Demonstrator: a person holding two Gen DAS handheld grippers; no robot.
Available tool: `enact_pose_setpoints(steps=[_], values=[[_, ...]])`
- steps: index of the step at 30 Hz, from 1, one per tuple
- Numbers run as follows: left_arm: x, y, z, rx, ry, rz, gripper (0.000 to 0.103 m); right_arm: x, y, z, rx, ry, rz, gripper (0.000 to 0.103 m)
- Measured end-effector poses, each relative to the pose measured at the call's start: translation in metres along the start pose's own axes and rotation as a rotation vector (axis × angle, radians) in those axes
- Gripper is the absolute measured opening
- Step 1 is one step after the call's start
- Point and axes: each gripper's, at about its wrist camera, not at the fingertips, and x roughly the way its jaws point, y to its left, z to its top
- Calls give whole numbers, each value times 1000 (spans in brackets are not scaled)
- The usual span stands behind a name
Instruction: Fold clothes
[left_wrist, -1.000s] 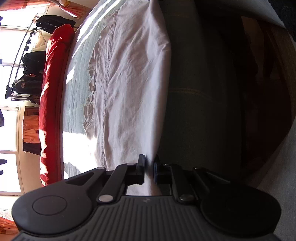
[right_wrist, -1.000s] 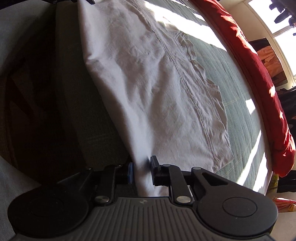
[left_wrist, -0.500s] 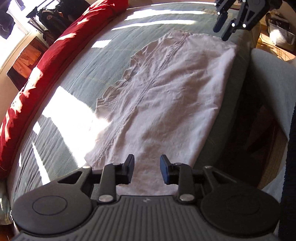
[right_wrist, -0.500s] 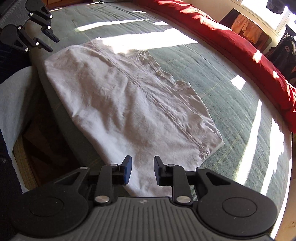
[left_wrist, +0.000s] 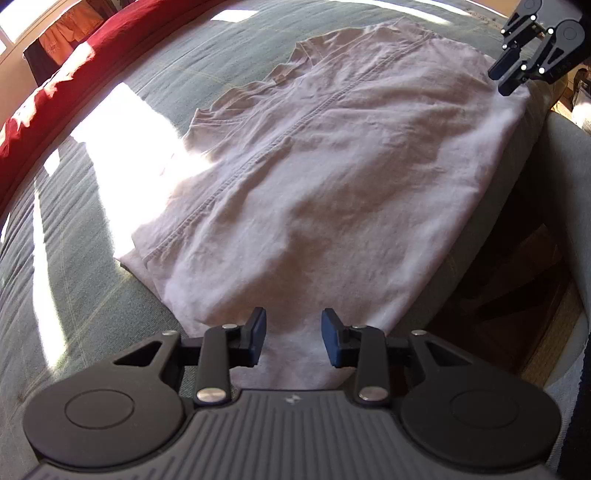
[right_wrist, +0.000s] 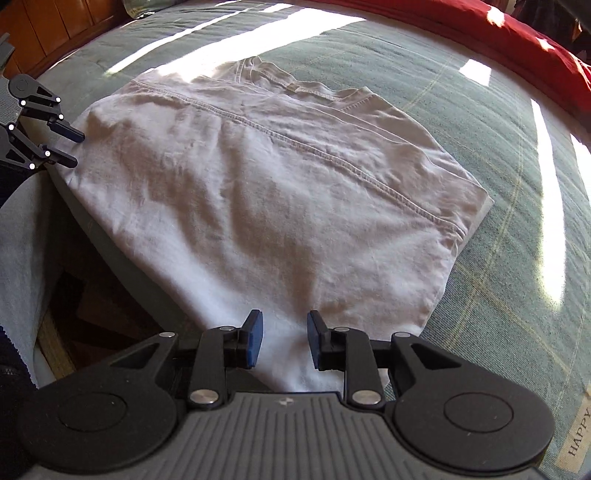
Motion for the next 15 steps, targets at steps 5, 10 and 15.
enact_pose_setpoints(steps=[5, 10, 15], values=[[-1, 31, 39, 1, -60, -17, 41, -12, -16, 37, -25, -81, 43, 37], [17, 55, 77, 49, -88, -103, 52, 1, -34, 84, -53, -120, 113, 42], [49, 83, 100, 63, -58, -233, 60, 29, -59, 123, -81, -96, 200, 42]])
